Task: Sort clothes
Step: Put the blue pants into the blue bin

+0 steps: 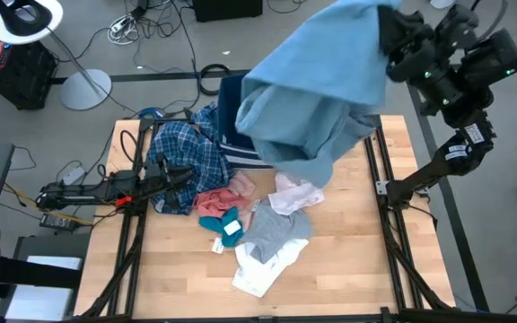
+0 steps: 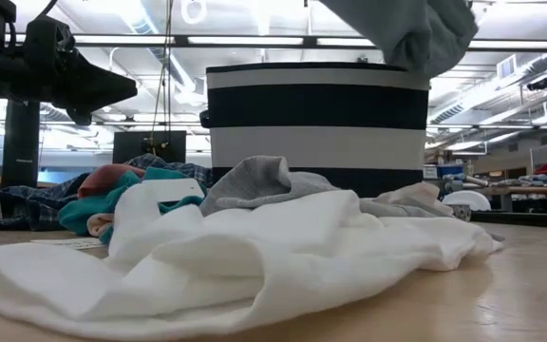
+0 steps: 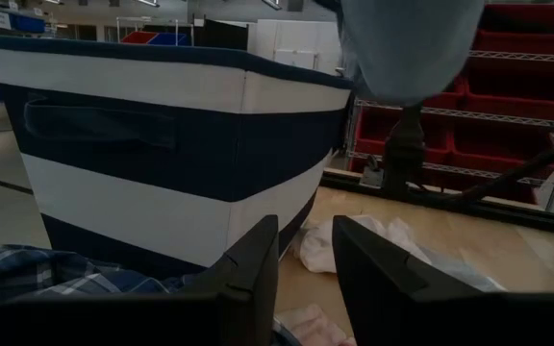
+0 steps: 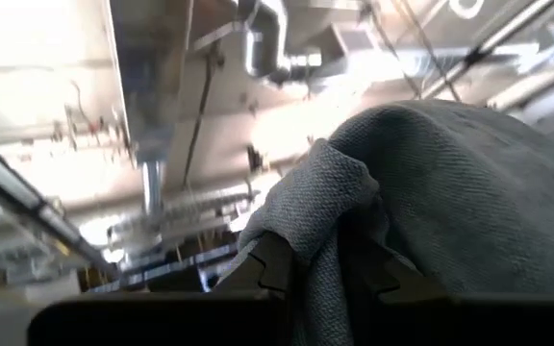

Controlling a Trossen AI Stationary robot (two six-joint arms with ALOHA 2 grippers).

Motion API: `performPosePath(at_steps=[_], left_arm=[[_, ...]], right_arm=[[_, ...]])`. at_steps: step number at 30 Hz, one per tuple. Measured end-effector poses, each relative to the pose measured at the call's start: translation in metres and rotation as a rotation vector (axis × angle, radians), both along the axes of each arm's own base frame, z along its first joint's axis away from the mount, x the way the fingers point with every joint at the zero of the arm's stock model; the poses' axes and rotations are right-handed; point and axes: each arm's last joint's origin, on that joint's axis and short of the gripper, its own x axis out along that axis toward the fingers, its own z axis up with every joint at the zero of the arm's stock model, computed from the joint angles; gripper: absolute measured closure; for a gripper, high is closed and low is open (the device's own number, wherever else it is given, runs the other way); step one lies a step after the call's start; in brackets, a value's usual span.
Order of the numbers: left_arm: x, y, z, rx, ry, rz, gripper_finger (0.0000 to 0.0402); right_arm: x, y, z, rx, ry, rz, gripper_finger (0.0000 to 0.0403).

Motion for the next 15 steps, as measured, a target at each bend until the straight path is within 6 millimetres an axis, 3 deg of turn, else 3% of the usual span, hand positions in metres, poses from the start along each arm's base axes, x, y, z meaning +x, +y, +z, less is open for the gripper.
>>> performPosePath(at_steps=[7,15], left_arm=[[0.0,0.0,0.0,0.0,0.0,0.0,0.0294],[0.0,0.0,0.0,0.0,0.0,0.0,0.0294]], right_arm=[[-0.005,-0.009,0.009,-0.072,-0.132,-0.009,0.0367],[0.004,-0.02,0.011,-0.134,-0.227,-0.024,0.0367]])
